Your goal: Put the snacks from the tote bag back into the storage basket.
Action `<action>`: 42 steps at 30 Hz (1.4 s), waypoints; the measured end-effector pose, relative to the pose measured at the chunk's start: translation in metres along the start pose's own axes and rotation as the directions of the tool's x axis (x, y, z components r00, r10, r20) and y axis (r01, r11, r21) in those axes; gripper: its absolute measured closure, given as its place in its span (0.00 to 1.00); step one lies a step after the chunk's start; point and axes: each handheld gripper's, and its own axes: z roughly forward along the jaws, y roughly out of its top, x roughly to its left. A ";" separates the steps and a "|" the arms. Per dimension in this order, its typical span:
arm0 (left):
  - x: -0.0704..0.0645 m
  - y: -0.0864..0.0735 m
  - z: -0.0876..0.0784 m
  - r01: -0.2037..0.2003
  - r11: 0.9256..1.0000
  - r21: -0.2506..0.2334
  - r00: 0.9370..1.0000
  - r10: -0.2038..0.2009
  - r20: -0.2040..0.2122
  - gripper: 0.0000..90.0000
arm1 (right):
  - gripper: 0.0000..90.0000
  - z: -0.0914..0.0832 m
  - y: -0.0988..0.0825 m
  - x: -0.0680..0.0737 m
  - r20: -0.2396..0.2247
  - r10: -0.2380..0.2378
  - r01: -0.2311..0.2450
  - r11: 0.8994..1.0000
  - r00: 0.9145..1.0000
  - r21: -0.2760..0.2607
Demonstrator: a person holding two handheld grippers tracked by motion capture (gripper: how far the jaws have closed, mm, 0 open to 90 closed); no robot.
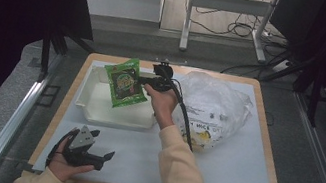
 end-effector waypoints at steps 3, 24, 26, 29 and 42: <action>0.000 0.000 0.000 -0.001 1.000 0.000 1.000 0.001 0.000 0.11 | 1.00 0.004 -0.001 0.000 0.002 0.004 -0.004 1.000 1.000 0.003; -0.001 0.000 0.000 0.001 1.000 -0.005 1.000 -0.001 -0.002 0.11 | 1.00 0.027 -0.009 0.006 0.013 0.013 -0.013 1.000 1.000 0.012; 0.000 0.000 0.000 0.001 1.000 -0.006 1.000 -0.001 -0.002 0.11 | 1.00 0.029 -0.010 0.007 0.015 0.015 -0.015 1.000 1.000 0.017; 0.000 0.000 0.000 0.001 1.000 -0.006 1.000 -0.001 -0.002 0.11 | 1.00 0.033 -0.011 0.007 0.016 0.023 -0.023 1.000 1.000 0.020; -0.001 0.000 0.000 0.001 1.000 -0.014 1.000 -0.001 0.005 0.11 | 1.00 0.050 -0.016 0.012 0.027 0.025 -0.026 0.999 0.999 0.029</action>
